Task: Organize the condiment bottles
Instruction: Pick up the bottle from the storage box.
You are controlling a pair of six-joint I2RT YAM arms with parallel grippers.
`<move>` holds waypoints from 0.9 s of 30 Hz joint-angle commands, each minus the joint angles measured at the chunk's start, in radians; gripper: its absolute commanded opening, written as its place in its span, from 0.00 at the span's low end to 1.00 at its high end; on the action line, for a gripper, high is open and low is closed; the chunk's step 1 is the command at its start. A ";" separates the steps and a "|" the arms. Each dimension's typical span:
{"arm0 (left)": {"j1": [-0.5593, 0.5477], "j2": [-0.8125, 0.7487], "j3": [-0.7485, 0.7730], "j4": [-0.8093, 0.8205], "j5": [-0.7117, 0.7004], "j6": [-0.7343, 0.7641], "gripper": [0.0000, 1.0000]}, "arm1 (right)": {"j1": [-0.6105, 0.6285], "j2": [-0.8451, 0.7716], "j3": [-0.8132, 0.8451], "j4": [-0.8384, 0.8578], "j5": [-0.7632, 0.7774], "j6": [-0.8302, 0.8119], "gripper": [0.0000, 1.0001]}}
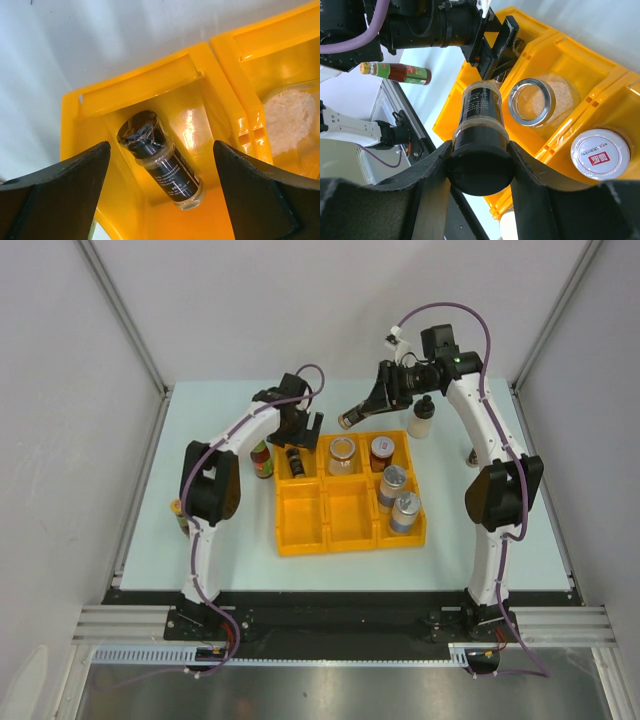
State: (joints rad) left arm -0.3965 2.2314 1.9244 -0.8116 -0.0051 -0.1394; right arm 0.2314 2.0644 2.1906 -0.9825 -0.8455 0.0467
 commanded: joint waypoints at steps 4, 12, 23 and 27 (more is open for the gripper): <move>-0.010 0.088 -0.116 -0.067 0.036 -0.065 1.00 | -0.003 -0.017 0.043 -0.005 -0.018 -0.013 0.24; -0.016 0.096 -0.154 -0.113 0.077 -0.081 1.00 | -0.003 -0.016 0.047 -0.010 -0.017 -0.015 0.25; -0.033 -0.032 -0.301 -0.011 0.186 -0.120 0.55 | 0.002 -0.009 0.052 -0.010 -0.013 -0.015 0.24; -0.044 -0.049 -0.333 0.000 0.185 -0.141 0.44 | 0.000 -0.012 0.052 -0.013 -0.006 -0.021 0.24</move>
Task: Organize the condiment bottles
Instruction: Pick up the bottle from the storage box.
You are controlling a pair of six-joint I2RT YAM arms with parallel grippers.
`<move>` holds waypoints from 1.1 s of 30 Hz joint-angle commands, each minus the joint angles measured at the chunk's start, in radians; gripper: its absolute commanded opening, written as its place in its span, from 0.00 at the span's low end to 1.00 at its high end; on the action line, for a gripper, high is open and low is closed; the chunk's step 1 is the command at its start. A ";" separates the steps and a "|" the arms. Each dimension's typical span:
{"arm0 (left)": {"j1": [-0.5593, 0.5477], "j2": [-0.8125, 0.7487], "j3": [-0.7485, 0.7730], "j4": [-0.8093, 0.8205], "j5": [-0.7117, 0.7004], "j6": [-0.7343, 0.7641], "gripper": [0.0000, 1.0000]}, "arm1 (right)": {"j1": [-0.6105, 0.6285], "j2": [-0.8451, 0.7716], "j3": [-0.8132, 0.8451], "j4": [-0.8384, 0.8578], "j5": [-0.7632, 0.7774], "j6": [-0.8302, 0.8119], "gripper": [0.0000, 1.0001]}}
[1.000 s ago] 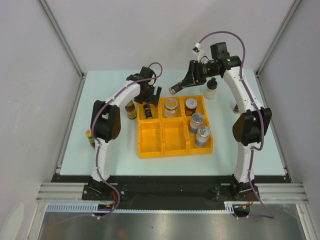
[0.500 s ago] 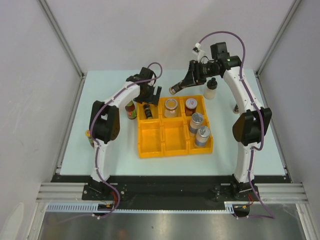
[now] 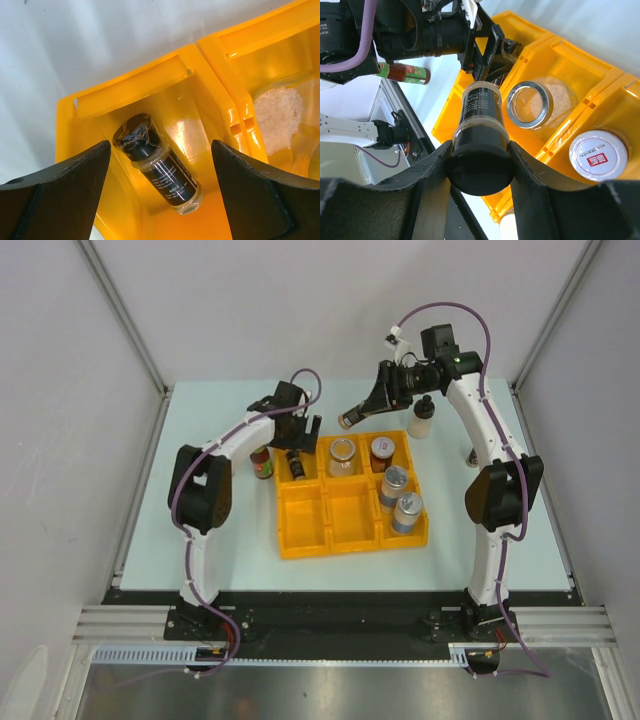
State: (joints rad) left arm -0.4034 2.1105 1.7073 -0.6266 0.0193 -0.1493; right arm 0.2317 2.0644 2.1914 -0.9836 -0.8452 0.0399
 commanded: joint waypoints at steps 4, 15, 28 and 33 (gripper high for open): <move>-0.051 0.077 -0.101 -0.196 0.130 -0.127 0.22 | 0.000 -0.009 0.054 -0.010 -0.003 -0.012 0.24; -0.074 0.194 0.037 -0.220 0.056 -0.069 0.17 | 0.001 -0.004 0.061 -0.015 -0.015 -0.021 0.24; -0.074 0.243 0.169 -0.263 0.081 -0.029 0.26 | -0.002 -0.024 0.054 -0.010 -0.006 -0.025 0.24; -0.077 0.270 0.172 -0.308 0.057 -0.004 0.17 | -0.006 -0.026 0.056 -0.007 -0.009 -0.020 0.24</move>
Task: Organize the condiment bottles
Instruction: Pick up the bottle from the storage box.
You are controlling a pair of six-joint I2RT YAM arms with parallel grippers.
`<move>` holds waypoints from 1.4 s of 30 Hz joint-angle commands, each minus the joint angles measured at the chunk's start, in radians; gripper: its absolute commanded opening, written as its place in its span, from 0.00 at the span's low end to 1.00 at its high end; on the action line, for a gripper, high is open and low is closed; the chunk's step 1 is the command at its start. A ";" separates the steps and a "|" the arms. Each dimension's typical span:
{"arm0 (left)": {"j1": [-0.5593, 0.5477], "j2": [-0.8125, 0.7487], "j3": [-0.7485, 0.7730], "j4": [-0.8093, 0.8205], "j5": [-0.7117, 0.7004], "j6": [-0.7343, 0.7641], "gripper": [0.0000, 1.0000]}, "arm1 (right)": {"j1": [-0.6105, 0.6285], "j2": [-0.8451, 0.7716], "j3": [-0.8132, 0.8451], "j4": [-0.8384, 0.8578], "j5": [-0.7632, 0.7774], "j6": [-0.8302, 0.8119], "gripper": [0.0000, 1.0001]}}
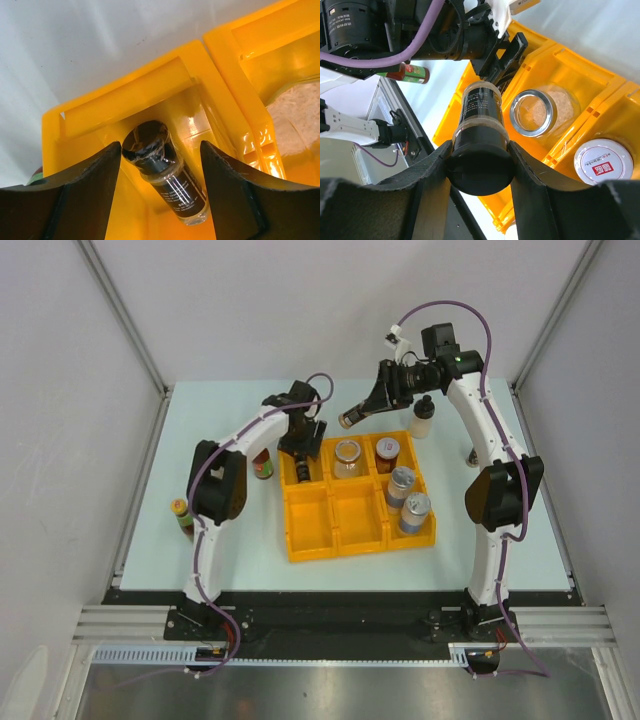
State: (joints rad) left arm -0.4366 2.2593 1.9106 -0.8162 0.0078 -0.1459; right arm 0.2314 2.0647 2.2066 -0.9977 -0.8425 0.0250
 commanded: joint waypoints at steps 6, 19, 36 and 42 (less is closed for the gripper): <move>-0.048 0.140 -0.028 -0.116 0.081 0.016 0.11 | -0.003 -0.021 0.045 0.005 -0.012 -0.005 0.24; -0.050 0.088 -0.008 -0.172 0.162 0.098 0.00 | -0.009 -0.003 0.061 0.004 0.011 -0.005 0.24; -0.007 0.016 0.127 -0.166 0.169 0.121 0.00 | 0.046 -0.087 -0.110 -0.122 0.246 -0.284 0.20; 0.002 -0.006 0.122 -0.130 0.149 0.115 0.00 | 0.126 -0.221 -0.301 -0.151 0.361 -0.421 0.18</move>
State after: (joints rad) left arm -0.4435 2.2929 1.9991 -0.9565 0.1604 -0.0265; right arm 0.2958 2.0041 1.9888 -1.1149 -0.5652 -0.2687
